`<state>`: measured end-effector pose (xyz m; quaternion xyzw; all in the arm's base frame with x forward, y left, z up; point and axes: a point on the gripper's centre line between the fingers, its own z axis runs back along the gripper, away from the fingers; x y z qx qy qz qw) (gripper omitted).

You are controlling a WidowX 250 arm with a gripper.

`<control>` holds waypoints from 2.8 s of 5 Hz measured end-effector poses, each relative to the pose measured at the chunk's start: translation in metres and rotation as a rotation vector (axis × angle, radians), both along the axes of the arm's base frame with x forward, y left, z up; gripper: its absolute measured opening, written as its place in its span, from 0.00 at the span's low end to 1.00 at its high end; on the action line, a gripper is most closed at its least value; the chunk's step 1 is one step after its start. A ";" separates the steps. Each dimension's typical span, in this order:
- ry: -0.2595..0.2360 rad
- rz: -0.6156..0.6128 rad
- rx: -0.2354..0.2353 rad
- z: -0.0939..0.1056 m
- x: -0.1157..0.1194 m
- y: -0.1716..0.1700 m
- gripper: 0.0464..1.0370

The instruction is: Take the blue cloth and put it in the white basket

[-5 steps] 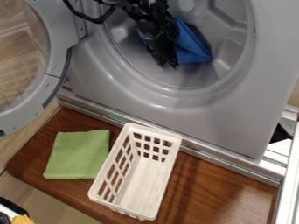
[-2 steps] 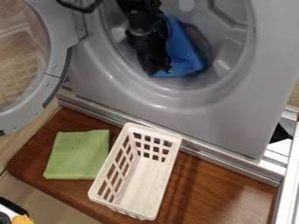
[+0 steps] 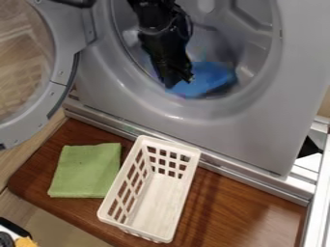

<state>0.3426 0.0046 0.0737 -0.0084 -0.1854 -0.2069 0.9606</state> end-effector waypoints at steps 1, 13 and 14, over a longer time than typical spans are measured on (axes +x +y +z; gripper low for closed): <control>0.021 -0.043 -0.031 -0.002 -0.023 -0.017 0.02; 0.318 0.000 -0.019 -0.123 -0.099 -0.023 0.49; 0.293 -0.009 -0.018 -0.116 -0.095 -0.023 0.80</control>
